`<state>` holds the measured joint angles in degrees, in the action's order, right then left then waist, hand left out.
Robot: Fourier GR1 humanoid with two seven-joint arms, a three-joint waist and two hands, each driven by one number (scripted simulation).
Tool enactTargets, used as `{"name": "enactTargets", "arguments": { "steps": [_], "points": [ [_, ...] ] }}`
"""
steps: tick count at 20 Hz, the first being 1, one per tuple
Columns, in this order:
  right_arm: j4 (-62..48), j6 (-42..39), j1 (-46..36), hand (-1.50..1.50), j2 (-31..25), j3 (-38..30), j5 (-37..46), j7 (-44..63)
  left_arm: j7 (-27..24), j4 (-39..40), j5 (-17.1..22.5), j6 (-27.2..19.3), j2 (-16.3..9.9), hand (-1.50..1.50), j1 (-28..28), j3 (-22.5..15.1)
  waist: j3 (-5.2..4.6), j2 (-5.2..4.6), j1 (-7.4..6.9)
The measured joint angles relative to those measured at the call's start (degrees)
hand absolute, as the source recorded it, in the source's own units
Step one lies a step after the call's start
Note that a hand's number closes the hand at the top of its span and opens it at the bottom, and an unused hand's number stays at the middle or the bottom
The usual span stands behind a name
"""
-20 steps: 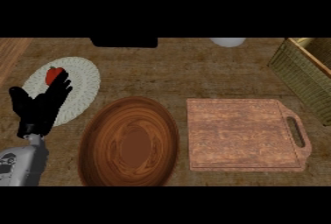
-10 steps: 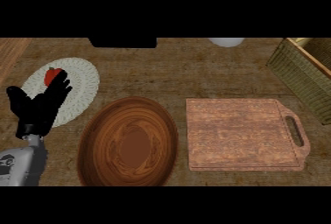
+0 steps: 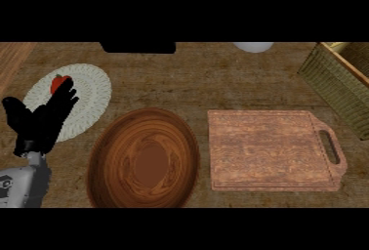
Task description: Pick the cupcake from the cutting board and place it in the basket
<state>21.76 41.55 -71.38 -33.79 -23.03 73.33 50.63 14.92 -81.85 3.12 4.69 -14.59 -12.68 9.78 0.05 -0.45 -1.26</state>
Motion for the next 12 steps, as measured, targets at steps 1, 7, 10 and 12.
{"name": "enactTargets", "arguments": {
  "steps": [1,7,10,12],
  "points": [
    [0.42,0.40,0.37,-1.50,0.17,-0.14,-0.68,-1.10,-0.49,0.46,-0.03,0.03,0.03,0.00,0.19,0.15,0.00,0.03,0.08],
    [4.40,4.46,1.04,-1.50,-0.92,-2.07,-3.06,-3.17,-0.92,0.11,-0.87,-0.82,0.89,0.00,1.01,-0.30,-0.02,0.20,0.42],
    [7.99,7.10,1.91,-1.50,-1.98,-4.14,-4.59,-2.91,-0.77,0.44,-0.67,-0.76,0.56,0.00,0.89,0.18,-0.03,0.47,1.11],
    [11.06,8.47,3.22,-1.50,-2.62,-5.69,-6.11,-3.05,-0.41,0.30,-0.59,-0.87,0.52,0.00,1.07,0.37,-0.03,0.70,1.66]
  ]
}}
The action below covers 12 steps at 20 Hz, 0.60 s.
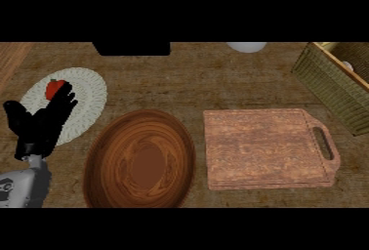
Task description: Pick the cupcake from the cutting board and place it in the basket
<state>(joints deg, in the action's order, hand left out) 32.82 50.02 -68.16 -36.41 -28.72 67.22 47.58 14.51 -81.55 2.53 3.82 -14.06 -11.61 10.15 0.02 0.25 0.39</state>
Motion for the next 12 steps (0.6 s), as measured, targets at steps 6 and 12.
{"name": "enactTargets", "arguments": {
  "steps": [6,12],
  "points": [
    [14.70,-1.31,7.76,-1.50,0.85,-2.53,-6.13,1.21,-0.94,0.54,0.16,-0.11,-0.73,0.00,1.87,1.45,-0.05,0.88,2.18],
    [31.53,-10.40,19.48,-1.50,2.91,-2.90,-13.70,3.00,-0.48,-0.48,0.20,-0.60,-1.20,0.00,3.75,2.43,-0.07,1.63,4.14]
  ]
}}
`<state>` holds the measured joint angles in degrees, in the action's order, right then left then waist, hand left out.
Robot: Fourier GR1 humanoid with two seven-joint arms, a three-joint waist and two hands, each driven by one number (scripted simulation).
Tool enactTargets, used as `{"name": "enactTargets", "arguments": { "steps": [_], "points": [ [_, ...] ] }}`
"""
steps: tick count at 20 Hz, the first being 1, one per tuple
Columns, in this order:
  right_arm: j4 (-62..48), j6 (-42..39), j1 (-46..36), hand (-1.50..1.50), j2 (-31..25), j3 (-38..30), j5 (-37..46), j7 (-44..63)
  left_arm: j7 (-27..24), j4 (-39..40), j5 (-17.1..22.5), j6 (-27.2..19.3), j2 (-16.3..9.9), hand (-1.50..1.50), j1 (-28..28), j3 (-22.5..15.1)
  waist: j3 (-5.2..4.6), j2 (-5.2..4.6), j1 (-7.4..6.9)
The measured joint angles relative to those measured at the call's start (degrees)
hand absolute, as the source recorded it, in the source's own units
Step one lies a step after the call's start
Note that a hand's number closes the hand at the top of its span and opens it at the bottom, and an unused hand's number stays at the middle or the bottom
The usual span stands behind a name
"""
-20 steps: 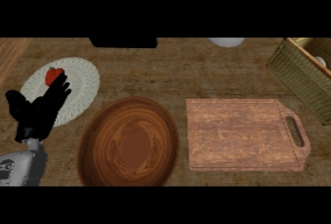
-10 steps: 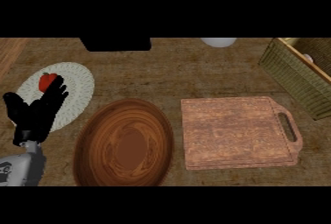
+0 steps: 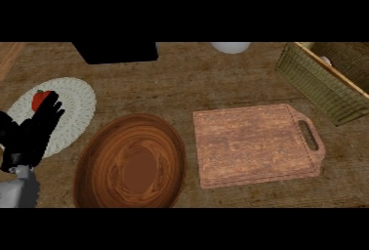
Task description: Pick the cupcake from the cutting board and place it in the basket
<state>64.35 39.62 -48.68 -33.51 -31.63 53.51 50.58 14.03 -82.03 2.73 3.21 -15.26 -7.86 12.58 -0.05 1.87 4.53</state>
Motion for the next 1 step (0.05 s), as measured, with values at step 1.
{"name": "enactTargets", "arguments": {
  "steps": [1],
  "points": [
    [3.12,-1.79,2.06,-1.50,0.20,-0.07,-1.30,0.28,0.27,-0.09,0.18,-0.06,-0.17,0.00,-0.13,0.29,-0.01,0.03,0.27]
  ]
}}
